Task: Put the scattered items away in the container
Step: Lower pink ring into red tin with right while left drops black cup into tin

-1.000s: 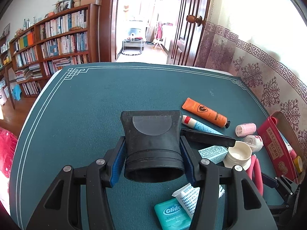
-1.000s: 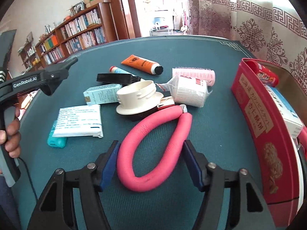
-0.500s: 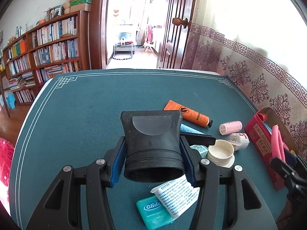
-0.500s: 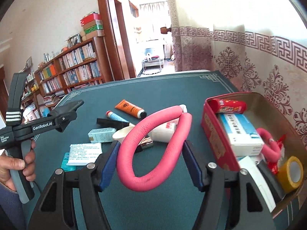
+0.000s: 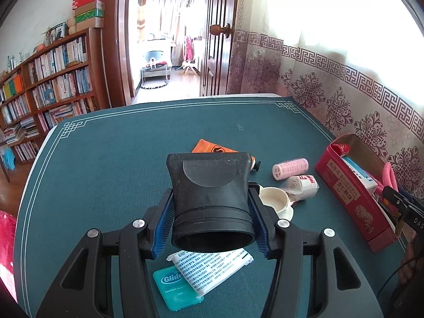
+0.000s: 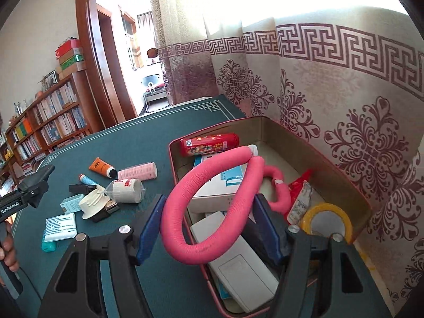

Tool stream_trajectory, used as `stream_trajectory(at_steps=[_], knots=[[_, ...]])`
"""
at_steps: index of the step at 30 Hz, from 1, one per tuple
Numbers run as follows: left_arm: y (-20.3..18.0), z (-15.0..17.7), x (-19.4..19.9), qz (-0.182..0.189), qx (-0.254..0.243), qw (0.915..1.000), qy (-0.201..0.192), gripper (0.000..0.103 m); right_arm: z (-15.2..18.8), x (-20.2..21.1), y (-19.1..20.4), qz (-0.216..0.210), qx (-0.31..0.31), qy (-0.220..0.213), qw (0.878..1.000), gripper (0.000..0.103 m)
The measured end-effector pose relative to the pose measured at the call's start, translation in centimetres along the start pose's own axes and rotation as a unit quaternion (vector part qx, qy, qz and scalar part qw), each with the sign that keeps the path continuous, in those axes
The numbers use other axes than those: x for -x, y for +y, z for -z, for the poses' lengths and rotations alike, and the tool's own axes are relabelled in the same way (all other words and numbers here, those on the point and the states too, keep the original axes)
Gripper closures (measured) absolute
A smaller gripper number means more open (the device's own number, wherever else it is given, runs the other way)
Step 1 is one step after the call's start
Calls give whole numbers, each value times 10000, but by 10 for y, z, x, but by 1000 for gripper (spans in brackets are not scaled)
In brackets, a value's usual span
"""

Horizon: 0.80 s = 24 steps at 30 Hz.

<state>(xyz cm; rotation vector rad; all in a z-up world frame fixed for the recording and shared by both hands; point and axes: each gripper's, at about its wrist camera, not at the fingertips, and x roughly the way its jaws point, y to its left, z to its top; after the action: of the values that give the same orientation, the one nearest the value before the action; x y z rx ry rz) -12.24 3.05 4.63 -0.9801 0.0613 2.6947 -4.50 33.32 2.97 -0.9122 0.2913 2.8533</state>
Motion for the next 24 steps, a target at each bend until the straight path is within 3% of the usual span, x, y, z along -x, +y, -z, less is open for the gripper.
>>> stream_trajectory(at_steps=[11, 14, 24], knots=[[-58, -17, 1, 500, -269, 9984, -75, 47, 7, -5, -30, 74, -282, 242, 9993, 28], [-81, -23, -2, 706, -387, 9967, -77, 47, 8, -2, -35, 98, -395, 112, 9991, 23], [-163, -35, -25, 1332, -900, 9870, 80, 47, 14, 8, -39, 191, -535, -287, 9980, 22]])
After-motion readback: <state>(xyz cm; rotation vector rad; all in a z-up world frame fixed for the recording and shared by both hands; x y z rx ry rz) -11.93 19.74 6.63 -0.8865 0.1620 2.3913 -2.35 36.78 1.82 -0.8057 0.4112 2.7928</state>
